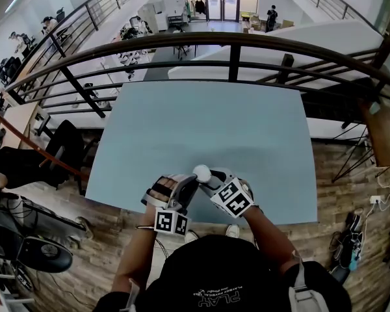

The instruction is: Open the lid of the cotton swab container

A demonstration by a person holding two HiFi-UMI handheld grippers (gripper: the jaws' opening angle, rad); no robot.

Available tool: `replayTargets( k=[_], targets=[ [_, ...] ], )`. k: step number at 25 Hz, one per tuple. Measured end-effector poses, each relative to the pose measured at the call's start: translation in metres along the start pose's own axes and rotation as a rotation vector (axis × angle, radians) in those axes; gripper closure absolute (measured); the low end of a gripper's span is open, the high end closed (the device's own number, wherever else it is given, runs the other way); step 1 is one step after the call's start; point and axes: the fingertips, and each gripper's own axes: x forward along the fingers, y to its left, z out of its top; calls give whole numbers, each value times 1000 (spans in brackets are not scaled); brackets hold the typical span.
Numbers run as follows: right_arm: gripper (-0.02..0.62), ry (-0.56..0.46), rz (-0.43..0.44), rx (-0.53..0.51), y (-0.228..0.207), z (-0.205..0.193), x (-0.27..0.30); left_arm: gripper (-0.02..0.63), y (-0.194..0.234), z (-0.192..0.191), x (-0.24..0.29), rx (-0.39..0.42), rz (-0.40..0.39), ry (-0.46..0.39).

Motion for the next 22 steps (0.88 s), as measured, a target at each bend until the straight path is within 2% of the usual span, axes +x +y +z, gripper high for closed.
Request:
replayTargets(
  k=[22],
  targets=[
    [377,4,-6,17,-3,-1,4,520,1,-4,3,-26,21,20]
  ],
)
